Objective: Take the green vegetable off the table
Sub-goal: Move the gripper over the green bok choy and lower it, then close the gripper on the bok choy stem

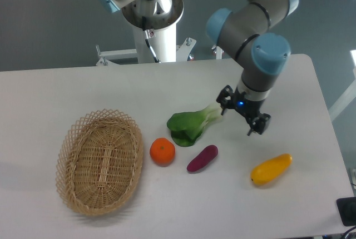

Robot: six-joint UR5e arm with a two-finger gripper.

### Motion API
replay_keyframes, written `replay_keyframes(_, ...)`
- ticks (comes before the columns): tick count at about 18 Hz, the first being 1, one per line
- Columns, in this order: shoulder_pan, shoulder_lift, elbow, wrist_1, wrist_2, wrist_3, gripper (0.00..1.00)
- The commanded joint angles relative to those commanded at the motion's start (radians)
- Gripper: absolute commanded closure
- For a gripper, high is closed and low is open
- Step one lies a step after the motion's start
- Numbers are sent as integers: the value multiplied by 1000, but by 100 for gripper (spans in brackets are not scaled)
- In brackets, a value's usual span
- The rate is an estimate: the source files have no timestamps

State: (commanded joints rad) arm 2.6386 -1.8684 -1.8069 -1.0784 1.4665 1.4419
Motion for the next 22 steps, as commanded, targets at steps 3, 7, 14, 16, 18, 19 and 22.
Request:
replay_keyframes(3,-5,6,-37,12,5,2,0)
replay_keyframes(7,-6,17,-100,31,5,14,0)
replay_keyframes(14,-15,-1,-118,69,57,11,0)
replay_keyframes(16,-20,-9,-140,115,60,8,0)
replay_keyframes(18,-20,-12,-164,150,60,8,0)
replay_keyframes(19,-20,-12,-170,153,60,9,0)
replay_keyframes(22,-22,-23,-173,153,86,8,0)
